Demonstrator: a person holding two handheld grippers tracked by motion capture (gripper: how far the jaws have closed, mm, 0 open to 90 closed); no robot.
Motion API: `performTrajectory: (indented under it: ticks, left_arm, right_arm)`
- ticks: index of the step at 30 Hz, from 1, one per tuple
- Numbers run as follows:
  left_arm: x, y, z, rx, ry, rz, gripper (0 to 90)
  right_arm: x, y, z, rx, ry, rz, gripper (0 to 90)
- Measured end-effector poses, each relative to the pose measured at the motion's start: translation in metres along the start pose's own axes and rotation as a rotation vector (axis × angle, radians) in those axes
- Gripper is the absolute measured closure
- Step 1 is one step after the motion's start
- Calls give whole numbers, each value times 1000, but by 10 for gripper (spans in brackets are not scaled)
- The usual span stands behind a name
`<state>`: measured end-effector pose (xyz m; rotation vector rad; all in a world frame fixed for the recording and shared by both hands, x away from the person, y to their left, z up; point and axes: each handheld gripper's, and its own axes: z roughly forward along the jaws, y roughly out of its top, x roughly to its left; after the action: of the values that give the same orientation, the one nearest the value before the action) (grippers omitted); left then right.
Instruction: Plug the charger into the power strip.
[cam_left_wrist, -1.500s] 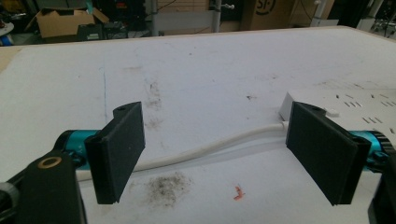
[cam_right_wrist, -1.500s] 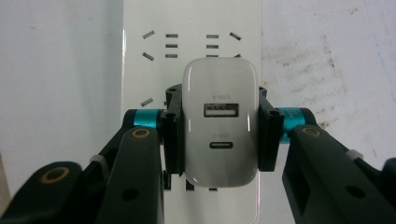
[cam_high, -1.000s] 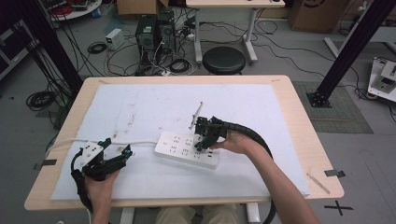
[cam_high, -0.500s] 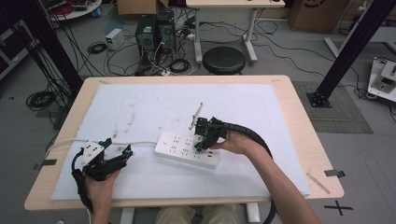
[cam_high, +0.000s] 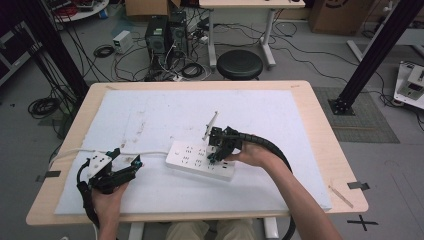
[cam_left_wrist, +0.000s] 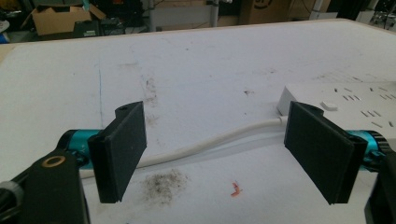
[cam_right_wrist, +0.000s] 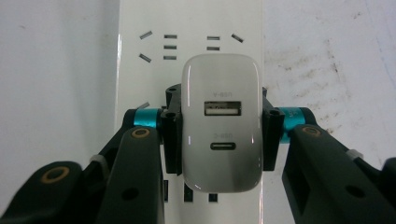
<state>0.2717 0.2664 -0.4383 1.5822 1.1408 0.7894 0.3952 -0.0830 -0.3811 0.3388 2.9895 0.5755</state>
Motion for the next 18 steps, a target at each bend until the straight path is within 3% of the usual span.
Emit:
performTrajectory:
  ticks: [2,8,13,18]
  left_arm:
    - [0,0,0,-4,2,5,211]
    - [0,0,1,3,2,2,211]
    - [0,0,0,4,-2,-1,213]
    - [0,0,0,6,-4,3,213]
  right_arm:
    - [0,-5,1,-40,-1,7,638]
    - [5,1,1,0,-28,-27,638]
    - [0,-2,3,-18,1,-19,638]
    - [1,-4,3,-36,-6,-10,637]
